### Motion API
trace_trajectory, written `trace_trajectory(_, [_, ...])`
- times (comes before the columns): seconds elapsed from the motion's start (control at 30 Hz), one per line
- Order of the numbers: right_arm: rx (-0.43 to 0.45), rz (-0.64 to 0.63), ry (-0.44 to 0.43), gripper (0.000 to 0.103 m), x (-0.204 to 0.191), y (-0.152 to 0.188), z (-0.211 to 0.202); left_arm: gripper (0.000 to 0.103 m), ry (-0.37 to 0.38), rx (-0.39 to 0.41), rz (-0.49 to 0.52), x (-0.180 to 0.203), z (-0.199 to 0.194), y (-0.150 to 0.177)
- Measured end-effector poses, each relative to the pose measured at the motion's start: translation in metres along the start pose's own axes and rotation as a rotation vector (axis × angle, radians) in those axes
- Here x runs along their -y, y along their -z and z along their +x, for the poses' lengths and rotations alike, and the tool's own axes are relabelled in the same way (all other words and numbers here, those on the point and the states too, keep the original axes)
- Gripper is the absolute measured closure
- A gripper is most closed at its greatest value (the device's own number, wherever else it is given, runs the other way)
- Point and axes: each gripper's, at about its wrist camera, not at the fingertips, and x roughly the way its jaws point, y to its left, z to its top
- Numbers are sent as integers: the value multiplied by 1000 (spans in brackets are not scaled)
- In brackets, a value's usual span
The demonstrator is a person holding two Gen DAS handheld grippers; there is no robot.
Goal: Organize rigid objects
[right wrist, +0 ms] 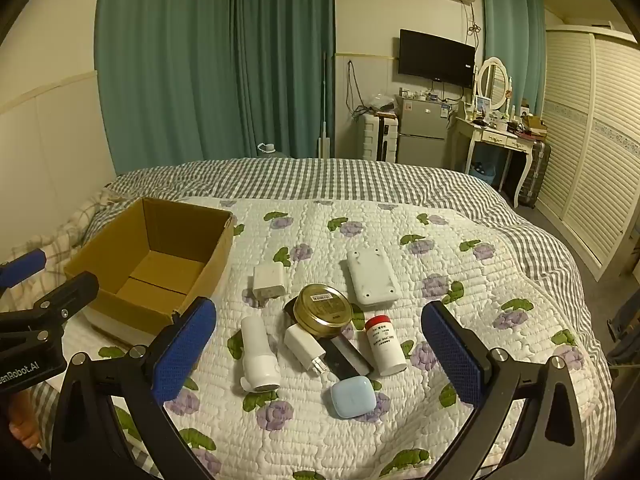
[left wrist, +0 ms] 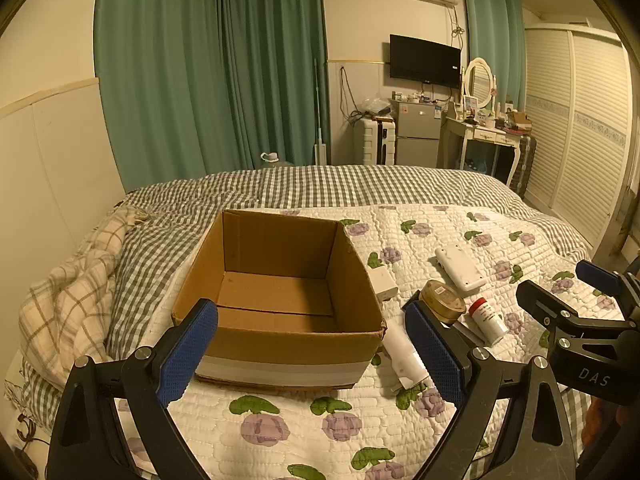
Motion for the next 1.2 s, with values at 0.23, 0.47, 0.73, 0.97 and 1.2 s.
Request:
trace_trajectory(0.23, [-2,1,0,0,-1,1,1,6,0,-1,1,0,0,0])
trace_trajectory(0.47, [-5,2,-3,0,0,5,3,6,-1,-1,2,0,0,0])
trace_trajectory(0.73, [-6,2,-3,0,0,4,3,6,0,-2,1,1,0,1])
trace_trajectory(0.97, [-8,2,-3,0,0,6,4,6,-1,-3,0,2,-1,0])
trace_trajectory(1.2, [-13,4,-3,0,3,10,4,6,-1,-4,-1,0,-3,2])
